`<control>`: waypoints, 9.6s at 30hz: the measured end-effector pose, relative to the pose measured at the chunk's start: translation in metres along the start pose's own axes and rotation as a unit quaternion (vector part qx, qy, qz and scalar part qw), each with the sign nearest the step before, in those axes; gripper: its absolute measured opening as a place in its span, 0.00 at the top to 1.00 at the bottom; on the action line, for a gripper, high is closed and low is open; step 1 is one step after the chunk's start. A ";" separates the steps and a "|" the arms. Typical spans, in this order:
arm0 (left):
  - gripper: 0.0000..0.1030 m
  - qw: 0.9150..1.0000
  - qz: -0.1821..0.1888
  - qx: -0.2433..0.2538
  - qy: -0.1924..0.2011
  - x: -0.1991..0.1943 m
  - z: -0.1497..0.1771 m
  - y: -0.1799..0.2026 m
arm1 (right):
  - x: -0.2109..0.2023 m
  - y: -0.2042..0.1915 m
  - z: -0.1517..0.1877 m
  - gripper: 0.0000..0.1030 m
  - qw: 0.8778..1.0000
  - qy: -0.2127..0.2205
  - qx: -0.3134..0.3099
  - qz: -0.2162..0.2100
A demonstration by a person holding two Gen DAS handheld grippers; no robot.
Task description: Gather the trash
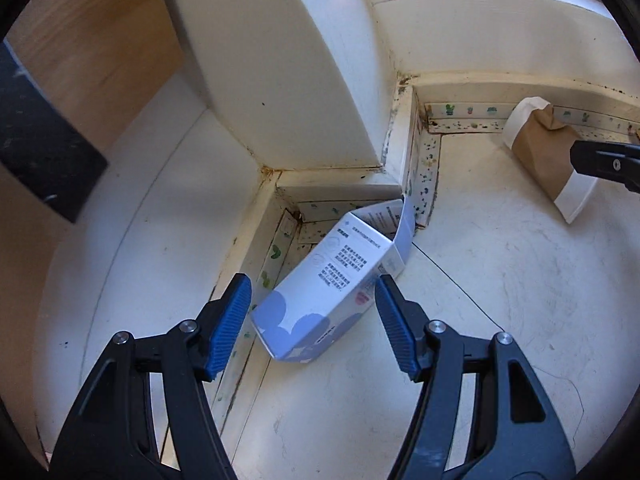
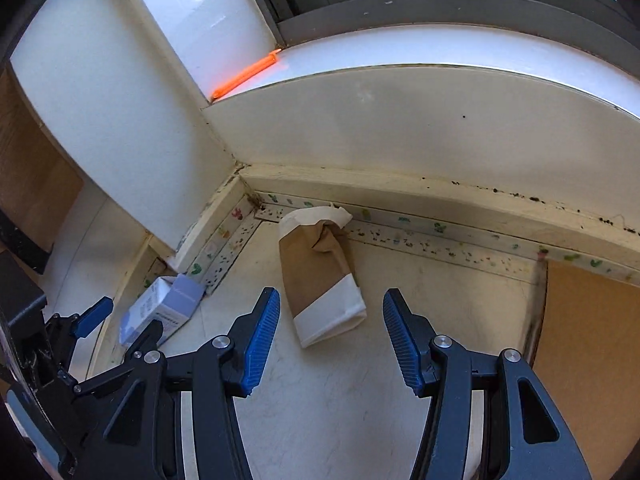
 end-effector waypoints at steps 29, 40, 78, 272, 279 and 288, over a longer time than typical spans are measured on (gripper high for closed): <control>0.39 1.000 0.005 0.022 0.002 -0.003 -0.006 0.025 | 0.050 -0.028 -0.012 0.63 0.998 0.004 -0.064 0.008; 0.39 0.999 0.026 0.027 -0.013 -0.013 -0.018 0.027 | 0.039 -0.018 -0.004 0.68 0.998 0.002 -0.056 0.001; 0.66 0.991 0.083 0.094 -0.055 -0.069 0.001 0.040 | -0.062 -0.025 0.057 0.81 0.996 0.020 -0.068 -0.054; 0.33 0.962 0.247 0.013 0.116 -0.383 0.474 -0.186 | -0.426 -0.309 0.588 0.48 0.980 0.135 0.056 0.134; 0.33 0.961 0.248 0.013 0.118 -0.383 0.474 -0.185 | -0.424 -0.309 0.589 0.48 0.980 0.136 0.060 0.136; 0.33 0.961 0.250 0.015 0.118 -0.383 0.474 -0.182 | -0.423 -0.309 0.590 0.48 0.979 0.137 0.063 0.138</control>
Point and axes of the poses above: each gripper's, at about its wrist camera, not at the fingertips, and x roughly the way its jaws point, y to its right, z to its underside, the point moved 1 cm from there along x, roughly the way its jaws point, and after that the axes turned 10 degrees about -y, right-handed, at the moved point
